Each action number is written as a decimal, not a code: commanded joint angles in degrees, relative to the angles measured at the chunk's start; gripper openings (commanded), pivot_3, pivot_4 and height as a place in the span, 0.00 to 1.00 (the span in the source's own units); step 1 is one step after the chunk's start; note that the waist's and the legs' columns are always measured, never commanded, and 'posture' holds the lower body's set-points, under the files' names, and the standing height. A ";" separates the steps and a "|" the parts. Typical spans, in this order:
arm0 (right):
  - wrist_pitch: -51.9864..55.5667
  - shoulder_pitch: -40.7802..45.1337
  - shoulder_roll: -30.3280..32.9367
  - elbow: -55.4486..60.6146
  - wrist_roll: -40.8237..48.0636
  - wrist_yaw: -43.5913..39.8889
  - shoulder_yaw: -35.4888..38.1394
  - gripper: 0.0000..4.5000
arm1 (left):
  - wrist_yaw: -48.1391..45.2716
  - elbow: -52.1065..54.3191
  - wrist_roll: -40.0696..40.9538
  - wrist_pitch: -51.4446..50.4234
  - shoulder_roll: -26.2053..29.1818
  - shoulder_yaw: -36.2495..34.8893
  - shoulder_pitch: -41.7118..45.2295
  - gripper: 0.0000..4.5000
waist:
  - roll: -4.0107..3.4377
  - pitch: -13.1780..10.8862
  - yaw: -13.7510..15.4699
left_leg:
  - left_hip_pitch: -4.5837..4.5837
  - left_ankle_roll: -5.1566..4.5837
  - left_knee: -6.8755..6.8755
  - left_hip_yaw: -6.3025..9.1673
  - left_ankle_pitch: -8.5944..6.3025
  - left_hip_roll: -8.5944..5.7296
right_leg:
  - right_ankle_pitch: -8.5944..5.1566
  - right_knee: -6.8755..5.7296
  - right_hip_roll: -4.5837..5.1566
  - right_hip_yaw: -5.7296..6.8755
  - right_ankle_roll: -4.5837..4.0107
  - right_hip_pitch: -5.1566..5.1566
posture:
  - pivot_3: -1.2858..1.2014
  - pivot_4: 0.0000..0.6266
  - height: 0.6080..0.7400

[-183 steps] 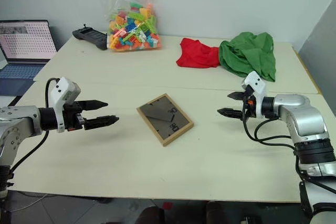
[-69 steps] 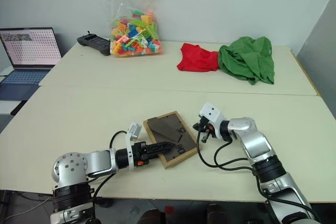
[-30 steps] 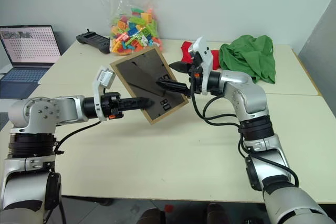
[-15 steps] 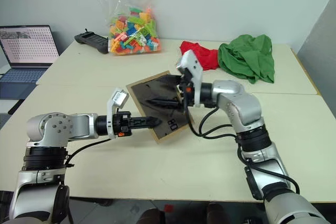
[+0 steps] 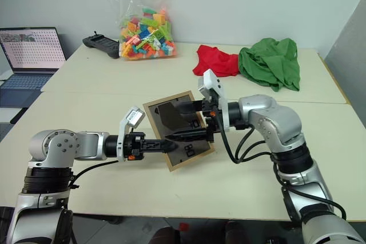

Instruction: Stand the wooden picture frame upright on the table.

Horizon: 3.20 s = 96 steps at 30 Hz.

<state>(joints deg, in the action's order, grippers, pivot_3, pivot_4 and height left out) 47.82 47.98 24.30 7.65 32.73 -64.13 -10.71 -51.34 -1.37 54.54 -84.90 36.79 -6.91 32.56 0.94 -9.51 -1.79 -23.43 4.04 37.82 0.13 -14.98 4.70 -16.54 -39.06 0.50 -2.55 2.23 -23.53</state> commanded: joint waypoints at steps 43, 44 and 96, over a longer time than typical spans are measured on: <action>-131.12 6.55 2.06 -43.76 -90.32 65.71 -0.10 0.47 | 10.16 0.79 36.50 -7.59 9.60 3.33 -3.86 0.29 | 0.05 -0.06 -0.21 | 0.10 0.28 0.03 -0.12 0.16 -0.04 | -0.04 -0.08 0.11 -0.13 0.05 0.04 | 0.52 0.24 1.00; -130.88 6.80 2.38 -43.70 -90.77 66.74 -0.71 0.43 | 10.47 0.71 36.64 -7.59 9.51 3.31 -3.94 0.29 | 0.05 -0.06 -0.20 | 0.10 0.28 0.03 -0.11 0.16 -0.04 | -0.04 -0.08 0.11 -0.12 0.04 0.04 | 0.52 0.24 1.00; -30.23 -5.94 4.58 -34.46 -20.32 4.41 1.40 0.99 | 14.98 21.32 -12.97 41.81 8.37 -6.03 -17.14 1.00 | 0.03 -0.07 0.43 | 0.31 -0.06 -0.04 -0.23 -0.03 -0.08 | -0.05 0.02 0.16 -0.14 0.05 0.28 | 0.52 0.24 1.00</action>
<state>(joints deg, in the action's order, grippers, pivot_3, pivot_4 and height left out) 15.67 43.60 24.58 -35.48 12.70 -59.72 -12.20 -32.86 23.10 40.33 -41.94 41.97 -9.65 12.06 0.97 -9.59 -1.37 -23.18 3.99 37.79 -0.03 -15.01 4.62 -16.61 -39.08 0.66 -2.59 2.29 -23.26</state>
